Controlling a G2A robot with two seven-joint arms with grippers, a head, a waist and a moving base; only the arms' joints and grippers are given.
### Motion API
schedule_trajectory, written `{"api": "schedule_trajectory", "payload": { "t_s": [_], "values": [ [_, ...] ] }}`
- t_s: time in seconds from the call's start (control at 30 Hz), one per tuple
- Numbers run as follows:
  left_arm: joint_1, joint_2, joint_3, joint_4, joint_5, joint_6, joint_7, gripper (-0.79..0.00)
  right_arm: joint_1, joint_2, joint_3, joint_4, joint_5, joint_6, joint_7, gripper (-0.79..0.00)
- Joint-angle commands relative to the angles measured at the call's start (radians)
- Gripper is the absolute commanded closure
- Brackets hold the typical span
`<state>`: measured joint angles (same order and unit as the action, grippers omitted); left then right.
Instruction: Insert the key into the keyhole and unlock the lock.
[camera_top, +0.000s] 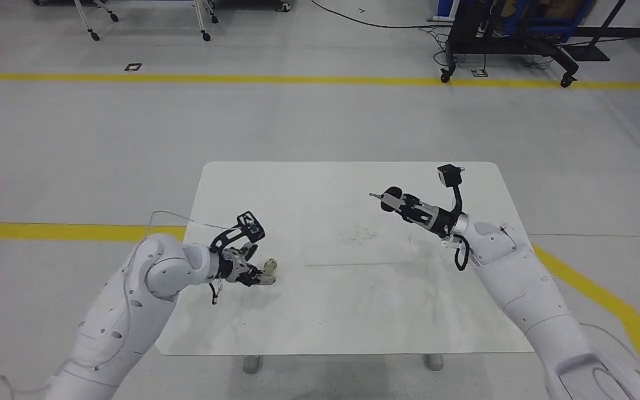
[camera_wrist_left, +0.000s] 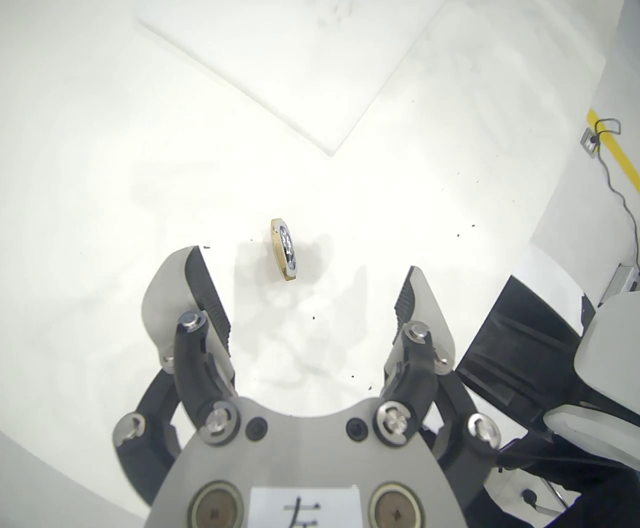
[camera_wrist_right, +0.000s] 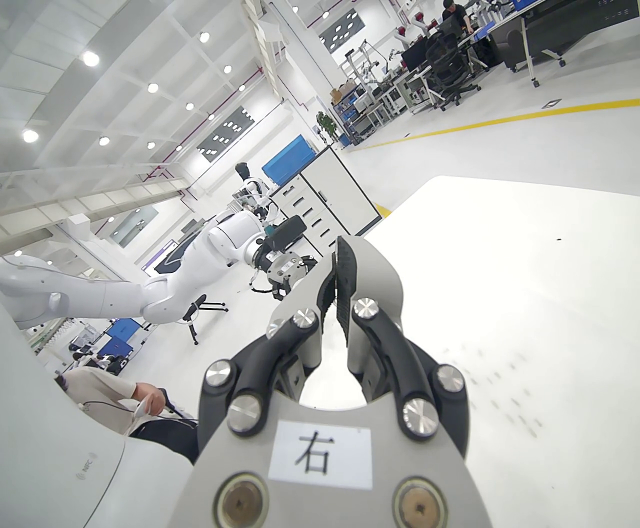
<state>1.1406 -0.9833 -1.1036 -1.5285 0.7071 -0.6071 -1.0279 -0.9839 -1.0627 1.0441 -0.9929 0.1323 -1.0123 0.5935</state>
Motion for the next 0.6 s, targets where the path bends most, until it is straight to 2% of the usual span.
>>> {"api": "schedule_trajectory", "payload": {
  "t_s": [0.0, 0.1, 0.2, 0.27, 0.3, 0.33, 0.57],
  "values": [
    [-0.02, -0.006, 0.035, 0.009, 0.045, 0.034, 0.0, -0.493, 0.0, 0.0, 0.0, 0.0, 0.0, 0.0, 0.0, 0.0],
    [-0.046, -0.015, 0.074, 0.026, 0.059, 0.044, -0.006, -0.372, 0.0, 0.0, 0.0, 0.0, 0.0, 0.0, 0.0, 0.0],
    [-0.067, -0.021, 0.1, 0.044, 0.063, 0.052, -0.009, -0.336, 0.0, 0.0, 0.0, 0.0, 0.0, 0.0, 0.0, 0.0],
    [-0.078, -0.025, 0.115, 0.054, 0.066, 0.053, -0.009, -0.283, 0.0, 0.0, 0.0, 0.0, 0.0, 0.0, 0.0, 0.0],
    [-0.084, -0.026, 0.122, 0.058, 0.068, 0.05, -0.012, -0.179, 0.0, 0.0, 0.0, 0.0, 0.0, 0.0, 0.0, 0.0],
    [-0.089, -0.027, 0.127, 0.063, 0.069, 0.049, -0.011, 0.0, 0.0, 0.0, 0.0, 0.0, 0.0, 0.0, 0.0, 0.0],
    [-0.111, -0.032, 0.149, 0.089, 0.078, 0.065, -0.011, 0.0, 0.0, 0.0, 0.0, 0.0, 0.0, 0.0, 0.0, 0.0]
  ]
}}
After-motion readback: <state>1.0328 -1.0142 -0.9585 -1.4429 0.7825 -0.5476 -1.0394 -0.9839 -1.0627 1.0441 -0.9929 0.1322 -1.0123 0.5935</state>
